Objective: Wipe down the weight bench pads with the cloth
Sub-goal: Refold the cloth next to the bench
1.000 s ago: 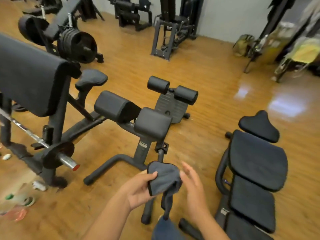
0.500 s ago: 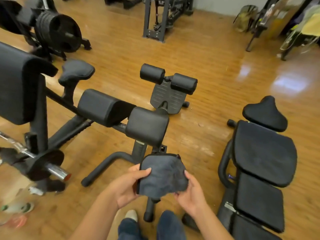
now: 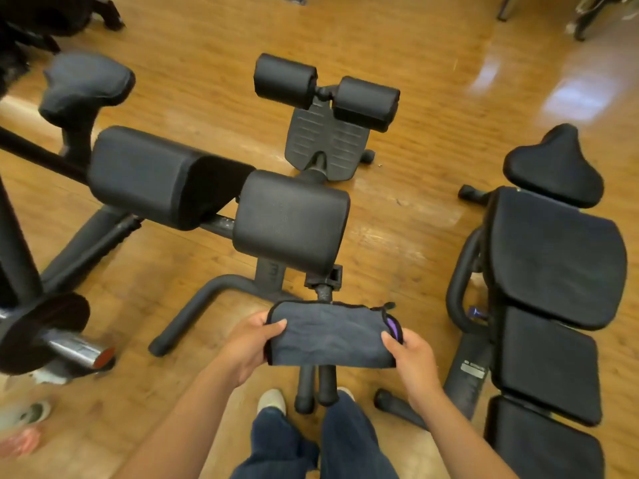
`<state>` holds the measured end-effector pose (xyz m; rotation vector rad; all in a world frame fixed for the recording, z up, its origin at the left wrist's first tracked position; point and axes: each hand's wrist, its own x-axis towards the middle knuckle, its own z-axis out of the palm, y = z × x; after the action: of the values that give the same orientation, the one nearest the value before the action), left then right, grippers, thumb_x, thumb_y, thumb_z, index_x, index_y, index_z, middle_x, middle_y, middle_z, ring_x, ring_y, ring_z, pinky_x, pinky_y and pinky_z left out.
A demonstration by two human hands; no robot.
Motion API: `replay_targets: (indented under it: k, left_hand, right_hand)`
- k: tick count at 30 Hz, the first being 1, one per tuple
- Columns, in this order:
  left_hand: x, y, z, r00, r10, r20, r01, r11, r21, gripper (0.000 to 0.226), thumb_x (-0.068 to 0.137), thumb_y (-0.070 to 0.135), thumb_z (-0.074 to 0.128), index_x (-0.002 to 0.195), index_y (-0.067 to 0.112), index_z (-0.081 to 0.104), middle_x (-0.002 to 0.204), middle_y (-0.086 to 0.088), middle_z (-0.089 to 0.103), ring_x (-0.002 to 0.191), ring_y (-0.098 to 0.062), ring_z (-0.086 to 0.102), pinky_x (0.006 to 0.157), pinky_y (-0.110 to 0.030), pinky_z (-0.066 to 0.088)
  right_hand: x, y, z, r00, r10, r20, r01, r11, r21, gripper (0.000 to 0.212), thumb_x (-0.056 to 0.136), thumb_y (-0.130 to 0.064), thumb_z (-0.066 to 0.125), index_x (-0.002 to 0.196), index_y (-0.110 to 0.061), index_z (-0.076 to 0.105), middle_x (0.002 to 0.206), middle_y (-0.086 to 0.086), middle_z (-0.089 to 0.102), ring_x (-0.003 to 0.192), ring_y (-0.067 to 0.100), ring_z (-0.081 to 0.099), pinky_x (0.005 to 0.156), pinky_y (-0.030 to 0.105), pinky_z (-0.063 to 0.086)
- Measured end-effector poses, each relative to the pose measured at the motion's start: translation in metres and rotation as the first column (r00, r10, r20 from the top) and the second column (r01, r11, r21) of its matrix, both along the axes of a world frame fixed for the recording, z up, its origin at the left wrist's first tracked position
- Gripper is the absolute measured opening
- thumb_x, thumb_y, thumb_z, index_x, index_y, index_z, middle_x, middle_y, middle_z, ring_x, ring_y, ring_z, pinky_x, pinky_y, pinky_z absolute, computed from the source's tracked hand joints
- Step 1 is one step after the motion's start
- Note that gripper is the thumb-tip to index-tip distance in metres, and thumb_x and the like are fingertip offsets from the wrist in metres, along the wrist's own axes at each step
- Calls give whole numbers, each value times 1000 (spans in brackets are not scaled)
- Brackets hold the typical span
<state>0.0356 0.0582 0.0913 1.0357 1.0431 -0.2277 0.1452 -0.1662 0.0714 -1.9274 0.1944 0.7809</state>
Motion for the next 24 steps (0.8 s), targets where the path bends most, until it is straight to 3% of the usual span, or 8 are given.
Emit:
replay_targets:
  k: [6,12,16,24]
  left_hand:
    - [1,6,-48,998,28,-54,-28,1000,-2,17,94,8,50,107,9,61,100,-11,72,93,-25,68,74,-35,55]
    - [-7,7,-91,991,38,-128,-47,997,-68,21,94,6,49,112,4,59,106,-15,69,98,-28,66,79,-39,54]
    - [-5,5,-106,986,43,-158,-52,997,-49,16,94,5,50,106,7,60,102,-13,69,93,-26,66,78,-38,54]
    - [3,-6,-114,971,83,-224,-72,996,57,12,94,5,50,91,12,60,93,-9,67,85,-23,64,65,-33,51]
  right_hand:
    - [-5,8,-46,999,-15,-38,14,999,-29,12,92,-18,56,84,-20,64,89,1,67,84,14,61,69,26,47]
    - [-11,13,-79,992,-51,-112,42,996,-74,15,92,-15,54,80,-18,62,82,-3,65,75,8,59,59,19,42]
    - [-10,17,-90,990,-42,-133,31,996,-87,15,93,-14,53,81,-15,63,81,-3,64,75,12,59,54,14,42]
    - [-20,26,-105,982,-73,-174,45,985,-164,14,93,-19,53,85,-19,63,90,5,68,87,21,62,77,34,50]
